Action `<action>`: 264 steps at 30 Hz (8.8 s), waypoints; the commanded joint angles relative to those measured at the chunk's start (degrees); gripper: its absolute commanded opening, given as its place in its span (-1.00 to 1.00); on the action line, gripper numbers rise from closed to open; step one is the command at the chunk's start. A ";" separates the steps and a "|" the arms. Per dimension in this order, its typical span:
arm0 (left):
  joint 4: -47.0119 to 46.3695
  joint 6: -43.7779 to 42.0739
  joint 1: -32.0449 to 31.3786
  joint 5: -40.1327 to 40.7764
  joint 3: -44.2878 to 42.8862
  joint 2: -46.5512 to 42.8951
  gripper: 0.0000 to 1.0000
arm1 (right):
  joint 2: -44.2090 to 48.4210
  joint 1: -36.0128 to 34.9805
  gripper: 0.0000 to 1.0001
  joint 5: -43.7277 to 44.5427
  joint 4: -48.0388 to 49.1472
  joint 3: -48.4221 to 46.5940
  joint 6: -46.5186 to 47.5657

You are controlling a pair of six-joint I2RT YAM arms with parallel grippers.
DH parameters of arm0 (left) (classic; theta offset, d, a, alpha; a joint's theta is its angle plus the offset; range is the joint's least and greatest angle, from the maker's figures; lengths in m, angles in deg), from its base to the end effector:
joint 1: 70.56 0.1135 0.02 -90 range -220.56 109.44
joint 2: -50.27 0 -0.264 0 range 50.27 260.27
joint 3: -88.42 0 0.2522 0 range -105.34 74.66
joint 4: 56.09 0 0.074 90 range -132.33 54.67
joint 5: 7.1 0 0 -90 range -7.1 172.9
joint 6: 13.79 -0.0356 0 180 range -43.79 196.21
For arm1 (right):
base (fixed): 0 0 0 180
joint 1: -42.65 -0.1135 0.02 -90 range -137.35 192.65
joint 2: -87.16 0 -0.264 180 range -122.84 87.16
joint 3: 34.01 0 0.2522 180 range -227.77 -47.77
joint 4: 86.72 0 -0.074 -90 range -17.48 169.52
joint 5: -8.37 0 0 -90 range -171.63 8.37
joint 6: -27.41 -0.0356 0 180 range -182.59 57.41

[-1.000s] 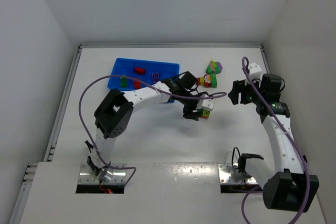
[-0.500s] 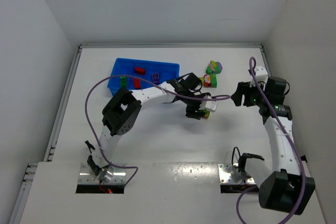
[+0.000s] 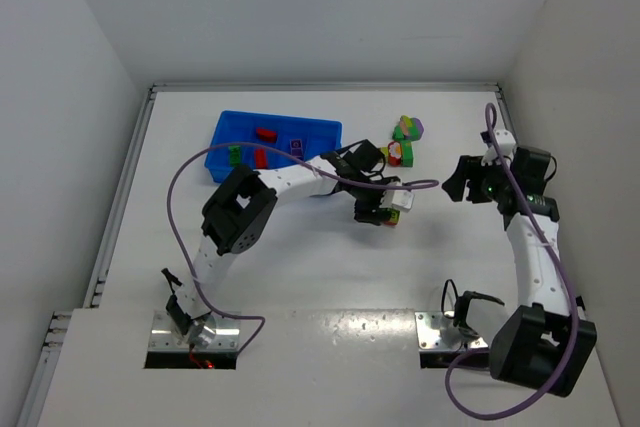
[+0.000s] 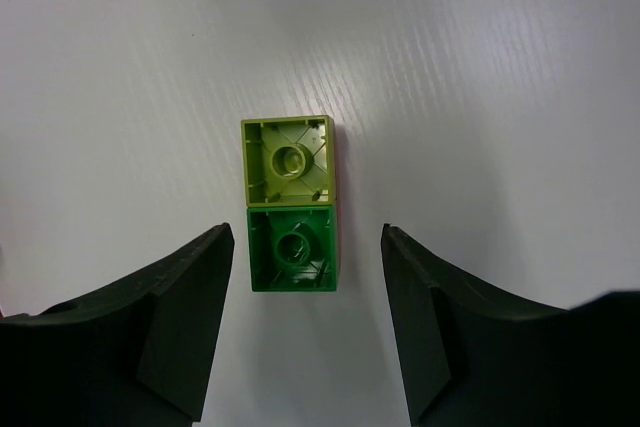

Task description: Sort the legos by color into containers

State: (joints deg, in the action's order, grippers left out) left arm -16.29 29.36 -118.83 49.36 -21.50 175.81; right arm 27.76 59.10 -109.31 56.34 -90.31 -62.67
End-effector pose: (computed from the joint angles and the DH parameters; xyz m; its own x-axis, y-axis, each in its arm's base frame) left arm 0.3016 -0.3677 0.1751 0.2313 0.6542 -0.7200 0.9680 -0.2289 0.1030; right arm 0.2140 -0.0459 0.2592 -0.6171 0.1835 -0.7652 -0.0895 0.9498 0.2999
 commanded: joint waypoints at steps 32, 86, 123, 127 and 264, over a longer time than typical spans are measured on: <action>-9.34 41.05 10.92 -29.04 -0.08 -5.56 -0.73 | -18.99 -0.27 0.59 -42.18 1.30 -7.37 6.48; -7.41 39.56 8.81 -37.30 -5.98 -6.09 -0.73 | -28.23 -11.61 0.08 -43.33 -10.92 -15.02 18.01; 3.49 26.38 6.52 -29.65 -1.85 -9.42 -0.76 | -31.04 -8.01 -1.00 -44.57 16.85 -19.77 -10.03; 2.97 23.83 8.36 -23.52 6.03 -15.57 -0.78 | -31.57 -7.39 -1.00 -41.07 18.68 -21.00 -11.25; -13.83 53.27 53.98 12.02 22.50 -41.59 0.74 | -91.07 -49.23 0.29 -6.86 43.22 -82.60 -25.51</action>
State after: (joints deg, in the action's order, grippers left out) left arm -29.84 85.62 -64.84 65.05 1.40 137.71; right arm -62.79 9.07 -118.89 97.28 -168.43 -90.69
